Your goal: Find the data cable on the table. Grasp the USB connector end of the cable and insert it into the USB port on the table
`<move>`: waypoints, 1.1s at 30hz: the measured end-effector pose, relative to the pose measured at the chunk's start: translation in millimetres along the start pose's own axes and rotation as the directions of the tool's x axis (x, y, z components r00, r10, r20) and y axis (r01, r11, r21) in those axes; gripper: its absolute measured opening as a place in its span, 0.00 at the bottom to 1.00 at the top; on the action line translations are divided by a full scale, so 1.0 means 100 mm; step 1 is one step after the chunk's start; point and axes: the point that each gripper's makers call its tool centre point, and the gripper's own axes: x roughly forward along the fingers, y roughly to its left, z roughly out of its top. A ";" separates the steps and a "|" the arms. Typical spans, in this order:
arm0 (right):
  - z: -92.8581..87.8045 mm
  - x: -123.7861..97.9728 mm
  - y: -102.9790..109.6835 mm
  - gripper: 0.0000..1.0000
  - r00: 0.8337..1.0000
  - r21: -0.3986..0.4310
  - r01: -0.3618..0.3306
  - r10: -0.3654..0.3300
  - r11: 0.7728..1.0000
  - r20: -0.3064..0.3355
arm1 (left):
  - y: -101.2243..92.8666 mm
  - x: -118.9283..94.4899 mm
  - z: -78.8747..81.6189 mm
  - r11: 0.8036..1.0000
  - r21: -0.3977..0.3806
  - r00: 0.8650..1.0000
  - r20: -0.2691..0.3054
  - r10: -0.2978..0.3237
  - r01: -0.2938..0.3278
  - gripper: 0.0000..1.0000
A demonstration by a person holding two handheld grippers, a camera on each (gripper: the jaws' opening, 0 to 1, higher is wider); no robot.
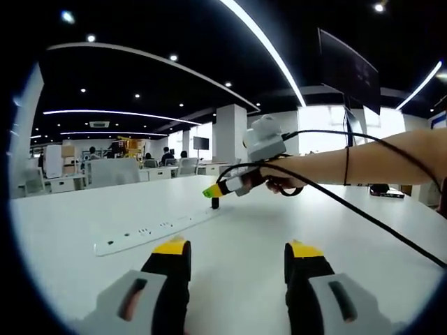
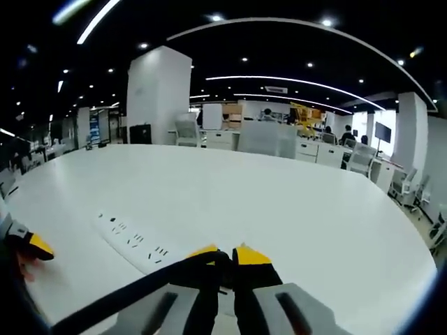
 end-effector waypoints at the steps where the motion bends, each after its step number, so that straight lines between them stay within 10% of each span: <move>1: 0.00 0.00 0.00 0.08 1.000 0.000 0.001 -0.001 1.000 -0.001 | 0.00 0.00 0.00 1.000 0.001 1.000 -0.002 0.001 -0.001 0.54; 33: 0.02 0.03 -0.03 0.09 0.999 0.020 0.029 -0.030 0.999 0.031 | 0.06 0.04 -0.06 1.000 0.018 1.000 -0.026 0.011 -0.010 0.56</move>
